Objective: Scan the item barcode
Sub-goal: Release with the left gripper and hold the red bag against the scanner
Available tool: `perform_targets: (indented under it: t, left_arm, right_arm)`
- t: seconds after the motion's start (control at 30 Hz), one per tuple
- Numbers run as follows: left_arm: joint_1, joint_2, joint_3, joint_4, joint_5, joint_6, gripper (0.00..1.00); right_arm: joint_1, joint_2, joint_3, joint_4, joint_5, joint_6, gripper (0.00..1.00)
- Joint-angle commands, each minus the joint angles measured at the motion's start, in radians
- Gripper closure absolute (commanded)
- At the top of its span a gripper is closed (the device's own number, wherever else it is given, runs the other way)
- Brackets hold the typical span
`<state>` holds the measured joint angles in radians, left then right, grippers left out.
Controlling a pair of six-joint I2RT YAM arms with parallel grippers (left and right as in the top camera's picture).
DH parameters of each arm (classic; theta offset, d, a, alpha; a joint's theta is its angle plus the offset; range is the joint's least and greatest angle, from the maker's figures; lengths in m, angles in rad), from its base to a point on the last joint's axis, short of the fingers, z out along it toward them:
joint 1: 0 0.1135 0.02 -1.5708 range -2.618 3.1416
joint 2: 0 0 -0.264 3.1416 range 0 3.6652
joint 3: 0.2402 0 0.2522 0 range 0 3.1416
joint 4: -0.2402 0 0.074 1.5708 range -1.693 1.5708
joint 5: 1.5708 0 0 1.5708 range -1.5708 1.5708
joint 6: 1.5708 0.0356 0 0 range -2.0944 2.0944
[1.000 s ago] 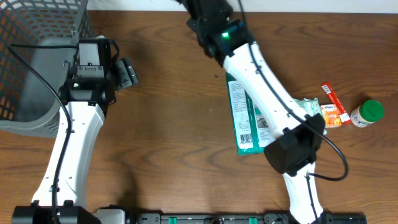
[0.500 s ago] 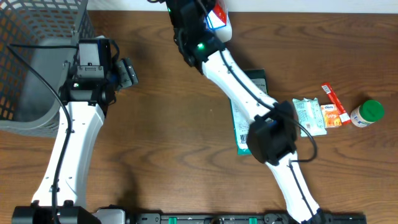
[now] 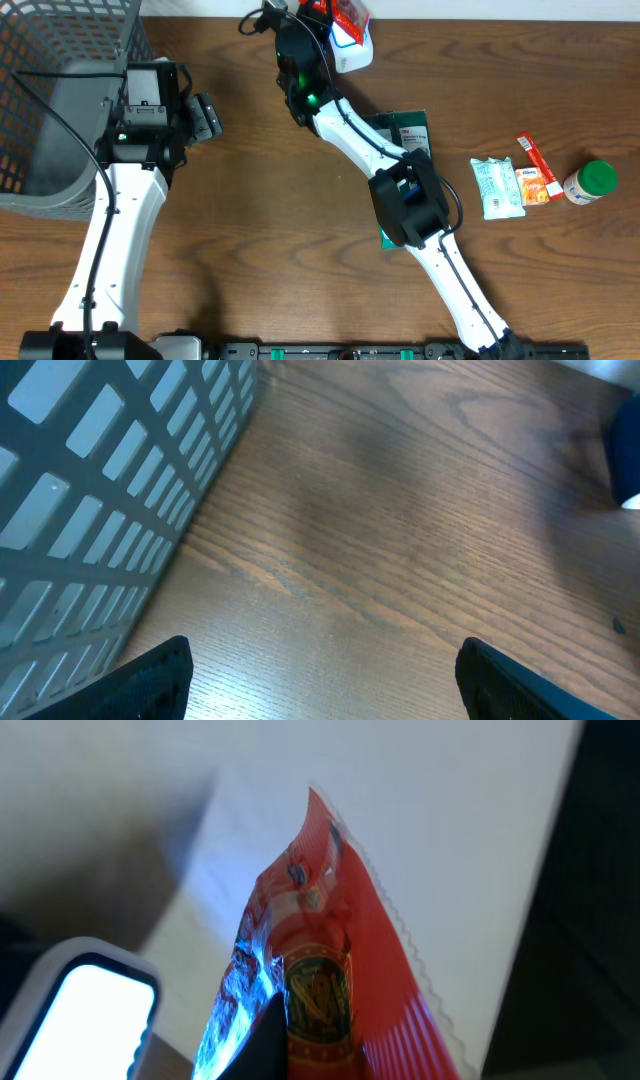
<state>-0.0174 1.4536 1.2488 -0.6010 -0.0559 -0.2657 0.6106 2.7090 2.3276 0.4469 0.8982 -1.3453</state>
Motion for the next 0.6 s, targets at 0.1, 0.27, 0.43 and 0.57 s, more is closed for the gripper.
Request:
perform_targets:
  t: [0.1,0.27,0.43,0.57]
  left_arm:
    - [0.003,0.011,-0.001,0.001,-0.013,-0.002,0.16]
    - [0.003,0.011,-0.002,0.001,-0.013,-0.002,0.16]
    - [0.003,0.011,-0.002,0.001,-0.013,-0.002,0.16]
    - [0.003,0.011,-0.001,0.001,-0.013,-0.002,0.16]
  right_arm:
    - [-0.034,0.032,0.015,-0.019,-0.130,0.053,0.99]
    - [-0.042,0.041,0.015,-0.027,-0.199,0.073,0.99]
    - [-0.042,0.042,0.015,-0.110,-0.238,0.147,0.99]
    - [-0.044,0.055,0.013,-0.107,-0.254,0.200,0.99]
